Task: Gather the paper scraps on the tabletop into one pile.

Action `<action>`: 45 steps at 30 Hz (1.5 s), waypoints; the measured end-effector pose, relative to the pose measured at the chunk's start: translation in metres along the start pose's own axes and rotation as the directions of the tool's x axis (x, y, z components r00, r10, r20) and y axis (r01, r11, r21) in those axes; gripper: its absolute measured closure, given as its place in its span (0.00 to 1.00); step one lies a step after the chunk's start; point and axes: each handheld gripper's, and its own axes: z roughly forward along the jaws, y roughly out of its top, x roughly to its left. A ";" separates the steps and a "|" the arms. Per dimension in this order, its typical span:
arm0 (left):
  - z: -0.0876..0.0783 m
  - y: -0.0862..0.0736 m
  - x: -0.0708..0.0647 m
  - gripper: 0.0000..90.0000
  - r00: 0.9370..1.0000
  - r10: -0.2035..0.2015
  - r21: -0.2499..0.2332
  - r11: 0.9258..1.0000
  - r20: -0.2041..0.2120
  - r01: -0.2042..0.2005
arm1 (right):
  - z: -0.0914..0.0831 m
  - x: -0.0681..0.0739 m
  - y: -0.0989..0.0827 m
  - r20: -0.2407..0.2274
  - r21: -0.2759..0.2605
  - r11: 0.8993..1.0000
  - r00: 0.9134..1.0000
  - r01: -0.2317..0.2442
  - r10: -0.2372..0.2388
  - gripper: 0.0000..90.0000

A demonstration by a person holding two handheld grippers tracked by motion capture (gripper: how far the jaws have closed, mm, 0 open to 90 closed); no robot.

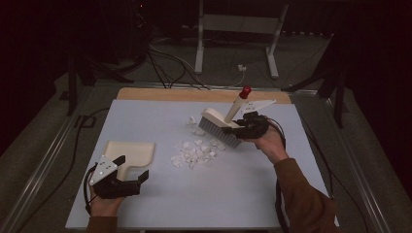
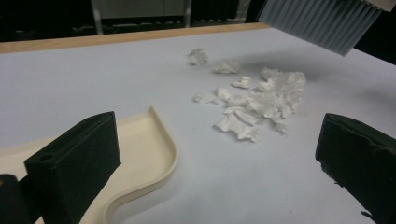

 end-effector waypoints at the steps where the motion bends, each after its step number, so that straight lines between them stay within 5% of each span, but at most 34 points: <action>1: 0.000 -0.001 0.001 0.01 1.000 -0.005 0.000 1.000 -0.009 0.005 | 0.001 -0.003 0.001 0.016 0.002 1.000 1.000 -0.003 0.003 0.75; 10: 0.001 -0.005 0.002 0.01 0.999 -0.012 0.003 1.000 -0.037 0.013 | 0.023 -0.028 0.003 0.107 0.035 0.998 0.993 -0.048 0.044 0.75; 17: 0.000 -0.008 0.003 0.01 0.999 -0.015 0.007 1.000 -0.037 0.015 | 0.046 -0.038 0.012 0.167 0.081 0.996 0.986 -0.034 0.020 0.75; 32: 0.000 -0.009 0.004 0.01 0.999 -0.028 -0.002 1.000 -0.027 0.028 | 0.097 -0.054 0.003 0.297 0.173 0.984 0.955 -0.045 -0.009 0.75; 40: -0.001 -0.009 0.005 0.01 0.999 -0.034 -0.007 0.999 -0.026 0.033 | 0.117 -0.043 0.011 0.261 0.196 0.981 0.964 0.005 -0.057 0.75; 45: -0.001 -0.010 0.006 0.01 0.999 -0.039 -0.006 0.999 -0.025 0.039 | 0.126 -0.033 0.014 0.220 0.226 0.971 0.966 0.084 -0.135 0.75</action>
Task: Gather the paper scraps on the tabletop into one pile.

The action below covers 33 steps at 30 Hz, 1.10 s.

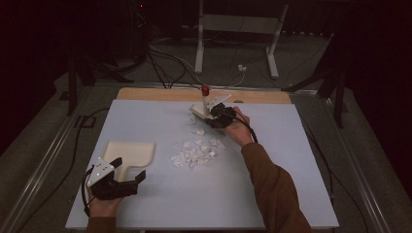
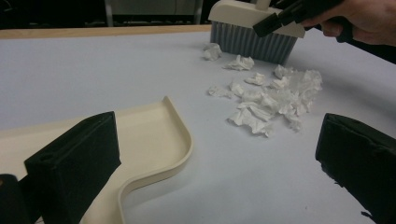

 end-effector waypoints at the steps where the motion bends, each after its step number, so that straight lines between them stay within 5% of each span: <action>1: 0.000 0.000 0.000 0.01 1.000 0.000 0.002 1.000 0.001 0.000 | 0.000 0.002 0.000 -0.010 0.001 1.000 1.000 0.013 -0.013 0.75; 11: 0.002 -0.001 0.000 0.01 1.000 -0.003 0.006 1.000 0.003 0.003 | -0.010 0.016 -0.010 -0.094 -0.039 0.992 0.988 0.117 -0.121 0.75; 22: 0.003 -0.002 0.000 0.01 1.000 -0.006 0.014 1.000 -0.001 0.006 | -0.029 0.039 -0.019 -0.181 -0.057 0.972 0.955 0.230 -0.236 0.75; 33: 0.005 -0.003 0.000 0.01 1.000 -0.006 0.019 1.000 0.000 0.006 | -0.040 0.051 -0.027 -0.237 -0.080 0.962 0.933 0.260 -0.272 0.75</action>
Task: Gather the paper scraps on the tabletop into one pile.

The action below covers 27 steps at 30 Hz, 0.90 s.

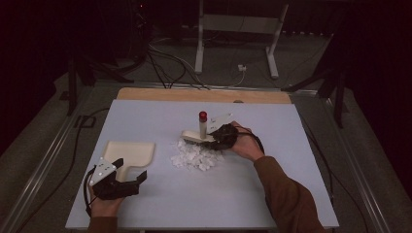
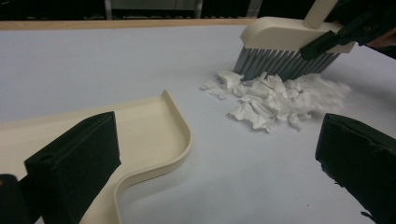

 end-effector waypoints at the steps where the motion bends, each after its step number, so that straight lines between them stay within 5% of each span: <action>1: 0.000 0.000 0.000 0.01 1.000 -0.001 0.000 1.000 0.000 0.001 | -0.001 0.001 0.000 0.001 0.003 1.000 1.000 0.006 -0.006 0.75; 19: 0.001 0.000 0.000 0.01 1.000 -0.001 0.001 1.000 0.005 0.001 | -0.006 -0.009 0.017 0.124 -0.042 0.998 0.991 -0.053 0.058 0.75; 27: 0.001 0.000 -0.001 0.01 1.000 0.005 0.002 1.000 0.011 -0.005 | 0.013 -0.019 0.030 0.152 -0.048 0.994 0.982 -0.102 0.108 0.75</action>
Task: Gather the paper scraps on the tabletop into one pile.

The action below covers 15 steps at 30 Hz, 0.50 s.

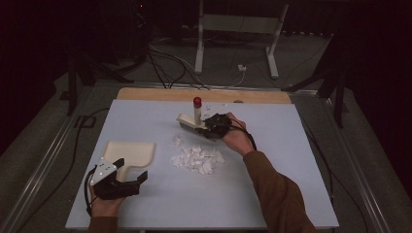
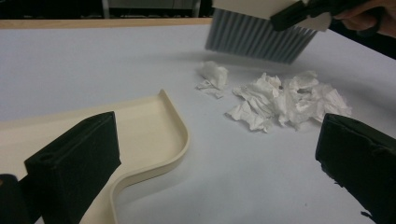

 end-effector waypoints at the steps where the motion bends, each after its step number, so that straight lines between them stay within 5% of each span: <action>1: 0.000 0.000 0.000 0.01 1.000 0.000 0.001 1.000 0.001 0.000 | 0.004 0.001 0.002 0.003 0.003 1.000 1.000 -0.003 0.003 0.75; 5: 0.000 0.000 0.000 0.01 1.000 -0.001 0.001 1.000 0.003 0.001 | 0.018 0.004 0.007 0.008 0.016 1.000 1.000 0.003 -0.003 0.75; 9: -0.001 -0.001 0.001 0.01 1.000 -0.006 -0.002 1.000 0.004 0.006 | 0.027 0.013 0.008 -0.044 0.029 0.999 0.998 0.045 -0.044 0.75; 15: 0.000 -0.001 0.002 0.01 1.000 -0.010 0.003 1.000 0.002 0.010 | 0.021 0.026 0.008 -0.123 0.034 0.986 0.980 0.165 -0.159 0.75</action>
